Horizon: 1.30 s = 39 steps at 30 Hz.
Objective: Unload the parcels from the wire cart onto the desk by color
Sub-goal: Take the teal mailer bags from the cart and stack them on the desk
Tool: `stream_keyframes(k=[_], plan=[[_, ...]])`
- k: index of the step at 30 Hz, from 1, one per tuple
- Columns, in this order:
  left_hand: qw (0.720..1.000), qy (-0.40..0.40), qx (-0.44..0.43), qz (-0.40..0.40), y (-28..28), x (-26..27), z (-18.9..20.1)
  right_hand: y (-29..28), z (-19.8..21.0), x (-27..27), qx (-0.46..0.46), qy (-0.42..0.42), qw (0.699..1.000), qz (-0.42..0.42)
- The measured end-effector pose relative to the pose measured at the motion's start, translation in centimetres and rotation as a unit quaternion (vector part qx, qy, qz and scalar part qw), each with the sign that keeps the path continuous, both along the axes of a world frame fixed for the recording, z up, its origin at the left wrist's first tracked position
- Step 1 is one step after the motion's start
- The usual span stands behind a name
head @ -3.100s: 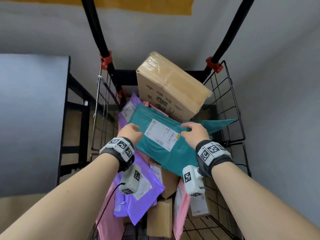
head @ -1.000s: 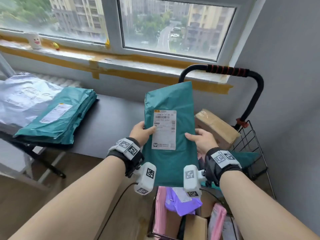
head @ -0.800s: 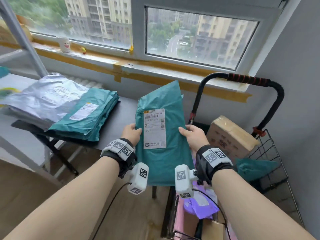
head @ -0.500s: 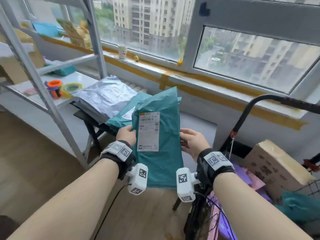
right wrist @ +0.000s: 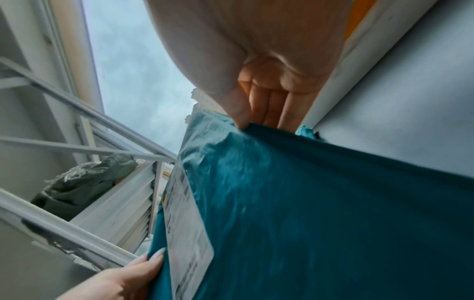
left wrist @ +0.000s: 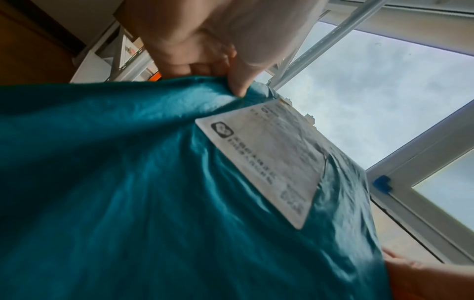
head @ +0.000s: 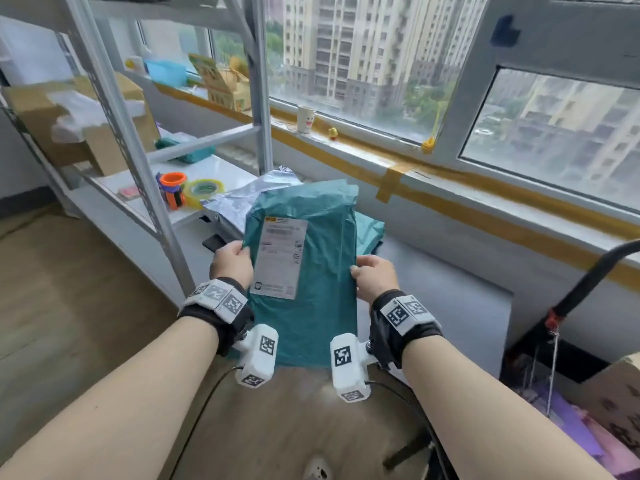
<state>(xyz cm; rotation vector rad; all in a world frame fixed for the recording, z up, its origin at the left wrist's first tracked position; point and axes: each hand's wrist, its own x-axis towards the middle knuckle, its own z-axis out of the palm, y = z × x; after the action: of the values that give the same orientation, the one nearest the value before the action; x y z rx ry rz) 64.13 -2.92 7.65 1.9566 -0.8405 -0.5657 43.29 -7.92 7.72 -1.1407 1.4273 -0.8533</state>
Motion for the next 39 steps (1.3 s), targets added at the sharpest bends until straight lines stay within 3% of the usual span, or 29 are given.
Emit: stream_keyframes(k=[5, 9, 16, 20, 27, 36, 39], plan=[[0.998, -0.028, 0.017, 0.050, -6.5, 3.9, 0.9, -7.7, -0.8, 1.1, 0.004, -0.014, 0.999, -0.044], [0.998, -0.052, 0.021, 0.025, -12.1, 4.8, 2.2, -13.0, -0.8, 1.2, 0.017, 0.008, 0.998, -0.066], [1.000, 0.024, -0.008, -0.014, -19.3, 5.0, 1.2, -19.1, -1.8, 2.2, 0.038, 0.012, 0.996, -0.075], [0.999, 0.035, 0.003, -0.030, -21.8, 5.4, 0.8, -20.0, 0.3, 1.7, 0.007, 0.045, 0.992, -0.116], [0.992, -0.016, 0.053, -0.110, -25.5, 3.2, -0.6, -20.1, 4.7, -2.7, -0.035, 0.157, 0.955, -0.249], [0.955, -0.039, 0.199, -0.216, -28.1, -0.5, -6.7, -19.5, 5.1, -4.9, -0.055, 0.310, 0.896, -0.312], [0.957, -0.041, 0.194, -0.209, -28.6, -0.5, -6.5, -19.7, 5.9, -4.9, -0.065, 0.312, 0.905, -0.282]])
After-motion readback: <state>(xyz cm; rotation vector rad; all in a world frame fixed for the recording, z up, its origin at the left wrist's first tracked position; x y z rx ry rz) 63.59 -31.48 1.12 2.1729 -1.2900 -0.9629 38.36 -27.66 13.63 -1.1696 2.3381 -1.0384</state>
